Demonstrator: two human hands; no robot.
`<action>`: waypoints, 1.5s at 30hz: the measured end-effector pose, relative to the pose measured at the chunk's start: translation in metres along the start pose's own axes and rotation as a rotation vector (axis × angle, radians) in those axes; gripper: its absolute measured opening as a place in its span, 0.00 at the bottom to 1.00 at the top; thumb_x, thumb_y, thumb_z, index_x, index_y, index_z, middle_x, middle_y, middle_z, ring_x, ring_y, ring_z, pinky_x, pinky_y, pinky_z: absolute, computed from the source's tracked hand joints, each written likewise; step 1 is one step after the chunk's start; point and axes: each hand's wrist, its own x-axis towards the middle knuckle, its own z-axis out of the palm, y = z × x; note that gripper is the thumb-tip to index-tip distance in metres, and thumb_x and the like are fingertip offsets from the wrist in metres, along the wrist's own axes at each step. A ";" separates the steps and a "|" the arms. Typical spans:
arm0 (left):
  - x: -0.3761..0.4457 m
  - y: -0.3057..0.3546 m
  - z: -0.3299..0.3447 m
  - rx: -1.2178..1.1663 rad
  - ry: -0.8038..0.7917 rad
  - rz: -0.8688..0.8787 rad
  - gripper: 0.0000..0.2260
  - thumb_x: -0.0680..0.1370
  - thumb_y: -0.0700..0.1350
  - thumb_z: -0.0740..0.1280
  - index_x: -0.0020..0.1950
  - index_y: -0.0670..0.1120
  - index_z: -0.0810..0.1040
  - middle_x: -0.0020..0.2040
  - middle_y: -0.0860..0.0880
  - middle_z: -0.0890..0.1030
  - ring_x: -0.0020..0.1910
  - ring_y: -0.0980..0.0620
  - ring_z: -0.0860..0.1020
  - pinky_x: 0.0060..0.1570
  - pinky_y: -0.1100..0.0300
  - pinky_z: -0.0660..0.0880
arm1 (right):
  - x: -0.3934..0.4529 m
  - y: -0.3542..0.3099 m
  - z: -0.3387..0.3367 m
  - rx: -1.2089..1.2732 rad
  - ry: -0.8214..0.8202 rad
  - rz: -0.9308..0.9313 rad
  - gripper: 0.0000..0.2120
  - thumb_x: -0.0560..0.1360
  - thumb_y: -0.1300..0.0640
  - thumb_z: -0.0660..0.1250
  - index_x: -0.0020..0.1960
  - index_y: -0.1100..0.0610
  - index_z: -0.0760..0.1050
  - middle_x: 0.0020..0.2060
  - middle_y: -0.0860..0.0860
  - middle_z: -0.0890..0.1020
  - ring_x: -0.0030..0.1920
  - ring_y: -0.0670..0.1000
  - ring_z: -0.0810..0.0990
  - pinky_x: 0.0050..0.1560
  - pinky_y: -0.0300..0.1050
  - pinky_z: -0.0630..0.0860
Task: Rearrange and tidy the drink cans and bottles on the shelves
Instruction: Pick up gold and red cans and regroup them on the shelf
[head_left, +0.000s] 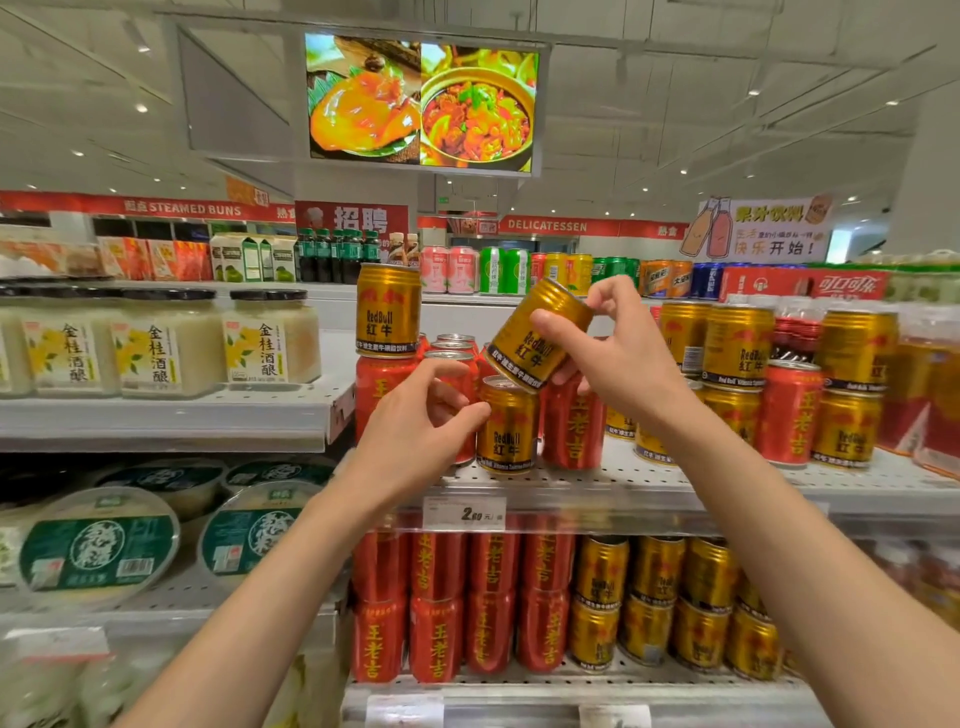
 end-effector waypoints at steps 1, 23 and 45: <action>0.000 0.001 0.001 -0.020 -0.019 0.008 0.19 0.77 0.53 0.74 0.66 0.56 0.74 0.51 0.54 0.82 0.48 0.56 0.82 0.50 0.61 0.80 | -0.004 -0.001 -0.003 0.054 0.002 0.028 0.22 0.76 0.43 0.70 0.56 0.55 0.64 0.58 0.51 0.78 0.34 0.52 0.86 0.29 0.39 0.78; -0.056 -0.023 0.022 -0.125 -0.274 0.054 0.24 0.68 0.60 0.78 0.63 0.61 0.79 0.54 0.60 0.84 0.52 0.62 0.83 0.49 0.67 0.79 | -0.128 0.058 -0.001 0.343 -0.134 0.424 0.22 0.73 0.43 0.71 0.54 0.60 0.71 0.46 0.53 0.85 0.42 0.52 0.87 0.38 0.45 0.81; -0.065 0.104 0.249 -0.288 -0.212 -0.223 0.22 0.69 0.44 0.80 0.62 0.54 0.83 0.53 0.49 0.87 0.48 0.53 0.87 0.51 0.64 0.80 | -0.121 0.204 -0.218 0.461 -0.273 0.379 0.16 0.74 0.46 0.72 0.60 0.49 0.79 0.48 0.50 0.86 0.44 0.52 0.87 0.43 0.48 0.83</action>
